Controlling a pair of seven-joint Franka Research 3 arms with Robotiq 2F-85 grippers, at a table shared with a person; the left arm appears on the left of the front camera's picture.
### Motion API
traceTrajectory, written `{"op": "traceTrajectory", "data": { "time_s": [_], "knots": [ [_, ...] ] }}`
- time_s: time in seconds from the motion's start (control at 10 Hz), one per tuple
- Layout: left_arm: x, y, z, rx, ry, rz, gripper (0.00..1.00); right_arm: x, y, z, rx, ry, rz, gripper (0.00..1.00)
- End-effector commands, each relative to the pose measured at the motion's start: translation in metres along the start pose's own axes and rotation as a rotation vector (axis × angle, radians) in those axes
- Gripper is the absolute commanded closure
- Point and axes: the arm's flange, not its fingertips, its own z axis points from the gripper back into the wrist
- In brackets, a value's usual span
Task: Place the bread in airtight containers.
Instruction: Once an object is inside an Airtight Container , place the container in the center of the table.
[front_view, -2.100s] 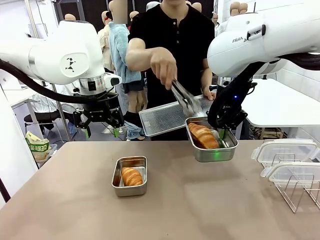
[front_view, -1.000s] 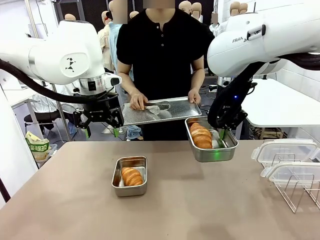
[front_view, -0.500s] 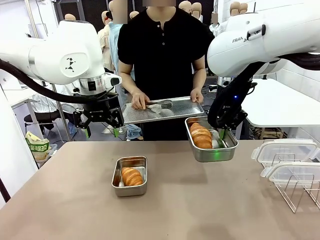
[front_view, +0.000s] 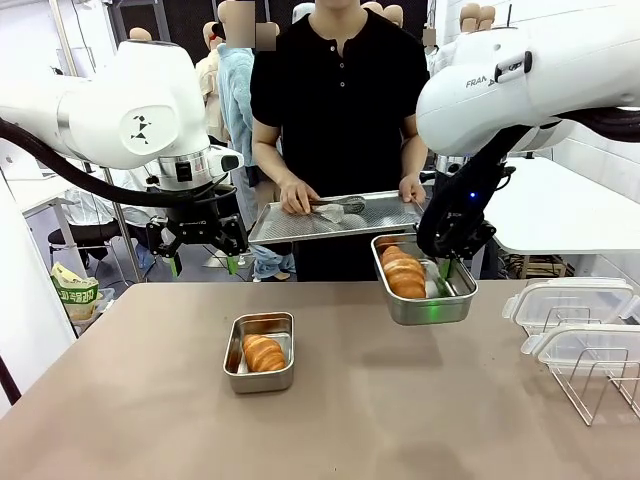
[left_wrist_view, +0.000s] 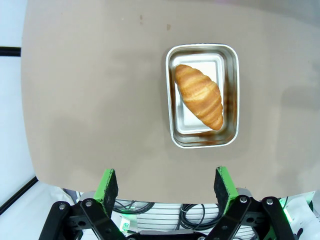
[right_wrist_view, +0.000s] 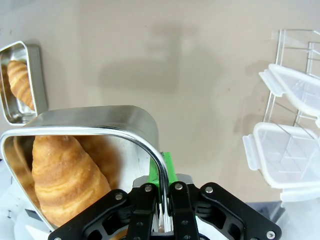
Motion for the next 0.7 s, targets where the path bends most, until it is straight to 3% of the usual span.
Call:
{"op": "traceTrajectory", "data": {
  "time_s": [0.0, 0.6],
  "knots": [
    [0.0, 0.002, 0.002, -0.002, -0.004, 0.002, 0.0, 0.0, -0.025, -0.02, 0.035, -0.049, -0.026, 1.0],
    [0.0, 0.002, 0.002, -0.002, -0.004, 0.002, 0.0, 0.023, -0.066, -0.117, 0.071, 0.022, -0.007, 1.0]
  ]
}}
